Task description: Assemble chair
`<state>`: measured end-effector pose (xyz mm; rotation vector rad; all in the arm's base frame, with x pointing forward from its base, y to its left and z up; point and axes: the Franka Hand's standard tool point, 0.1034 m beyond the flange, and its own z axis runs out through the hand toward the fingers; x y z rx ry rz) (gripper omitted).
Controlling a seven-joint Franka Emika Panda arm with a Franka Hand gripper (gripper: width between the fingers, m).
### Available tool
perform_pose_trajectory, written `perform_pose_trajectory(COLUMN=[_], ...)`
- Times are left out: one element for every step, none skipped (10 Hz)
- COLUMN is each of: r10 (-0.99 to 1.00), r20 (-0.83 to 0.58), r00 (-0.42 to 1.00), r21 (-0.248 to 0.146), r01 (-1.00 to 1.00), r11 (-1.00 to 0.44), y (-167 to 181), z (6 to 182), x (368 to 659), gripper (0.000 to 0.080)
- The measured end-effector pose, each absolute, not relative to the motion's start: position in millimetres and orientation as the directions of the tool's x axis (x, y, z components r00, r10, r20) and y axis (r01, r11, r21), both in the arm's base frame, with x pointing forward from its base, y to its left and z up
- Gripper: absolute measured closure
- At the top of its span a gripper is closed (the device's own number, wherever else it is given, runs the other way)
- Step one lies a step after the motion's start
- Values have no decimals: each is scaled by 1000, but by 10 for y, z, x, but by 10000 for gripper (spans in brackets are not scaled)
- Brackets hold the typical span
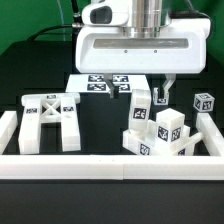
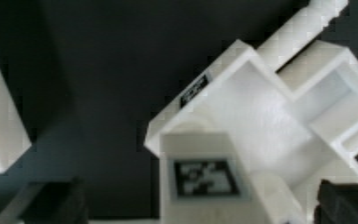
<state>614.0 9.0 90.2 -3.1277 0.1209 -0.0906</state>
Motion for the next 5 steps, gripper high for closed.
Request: perform_pose_trajectory(r10=[-78, -79, -82, -83, -81], r20=[58, 57, 60, 61, 63], r00=[995, 995, 995, 995, 995], r21=[-13, -14, -15, -15, -14], r01=[-78, -79, -81, -82, -81], r11=[-997, -997, -997, -997, -997], y=[89, 82, 63, 55, 58], z=[905, 923, 945, 952, 944], x=[6142, 6161, 6192, 6225, 6250], gripper=[151, 151, 151, 151, 151])
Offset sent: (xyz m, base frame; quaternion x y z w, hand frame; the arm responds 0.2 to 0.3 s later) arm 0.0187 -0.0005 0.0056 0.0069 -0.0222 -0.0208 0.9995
